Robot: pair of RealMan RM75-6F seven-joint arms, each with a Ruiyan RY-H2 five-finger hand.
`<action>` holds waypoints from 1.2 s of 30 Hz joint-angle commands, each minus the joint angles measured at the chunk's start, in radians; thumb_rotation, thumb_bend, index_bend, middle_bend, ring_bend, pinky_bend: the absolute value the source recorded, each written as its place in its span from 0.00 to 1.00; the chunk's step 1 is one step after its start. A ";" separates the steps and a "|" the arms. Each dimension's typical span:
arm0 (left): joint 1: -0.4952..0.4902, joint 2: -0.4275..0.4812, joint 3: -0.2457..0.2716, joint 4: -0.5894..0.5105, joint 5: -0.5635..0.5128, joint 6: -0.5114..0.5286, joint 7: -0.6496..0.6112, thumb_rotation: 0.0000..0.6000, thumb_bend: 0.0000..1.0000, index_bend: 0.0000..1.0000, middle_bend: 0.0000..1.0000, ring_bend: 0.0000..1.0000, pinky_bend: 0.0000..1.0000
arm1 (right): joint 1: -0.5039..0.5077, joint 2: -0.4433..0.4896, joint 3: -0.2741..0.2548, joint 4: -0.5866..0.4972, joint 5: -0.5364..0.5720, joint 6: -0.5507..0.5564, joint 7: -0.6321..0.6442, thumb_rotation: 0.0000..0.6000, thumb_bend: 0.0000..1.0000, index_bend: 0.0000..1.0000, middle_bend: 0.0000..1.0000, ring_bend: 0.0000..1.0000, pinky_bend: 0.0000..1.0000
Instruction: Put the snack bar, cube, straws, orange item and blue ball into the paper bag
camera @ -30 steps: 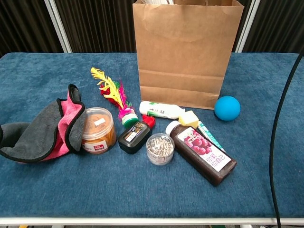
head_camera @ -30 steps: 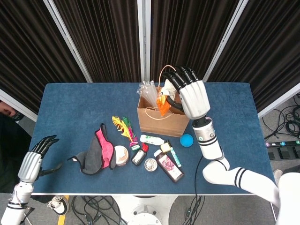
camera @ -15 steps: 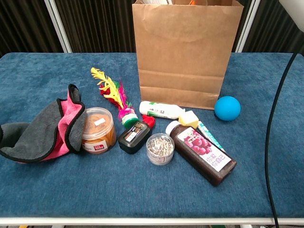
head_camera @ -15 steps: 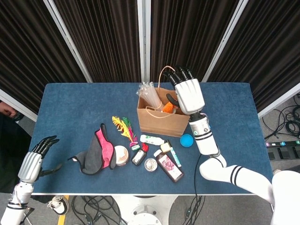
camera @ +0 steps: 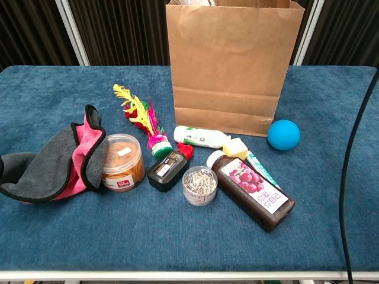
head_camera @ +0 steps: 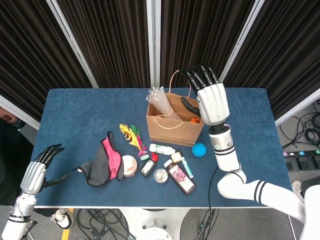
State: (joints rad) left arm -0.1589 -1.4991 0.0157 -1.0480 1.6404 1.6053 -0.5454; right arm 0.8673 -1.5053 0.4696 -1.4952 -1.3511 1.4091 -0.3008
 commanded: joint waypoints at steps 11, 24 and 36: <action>-0.003 -0.003 0.004 -0.011 0.006 -0.002 0.005 1.00 0.24 0.24 0.23 0.15 0.24 | -0.357 0.274 -0.252 -0.440 -0.004 0.081 0.020 1.00 0.00 0.25 0.37 0.21 0.24; 0.007 0.009 0.013 -0.016 0.010 0.009 -0.003 1.00 0.24 0.24 0.23 0.15 0.24 | -0.486 -0.012 -0.312 -0.110 0.215 -0.052 0.427 1.00 0.00 0.20 0.28 0.17 0.24; 0.013 0.010 0.015 0.009 0.008 0.013 -0.028 1.00 0.24 0.24 0.23 0.15 0.24 | -0.495 -0.165 -0.289 0.048 0.224 -0.116 0.467 1.00 0.00 0.19 0.21 0.11 0.20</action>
State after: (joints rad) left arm -0.1456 -1.4887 0.0303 -1.0390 1.6482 1.6181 -0.5731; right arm 0.3743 -1.6626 0.1774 -1.4528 -1.1250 1.2991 0.1660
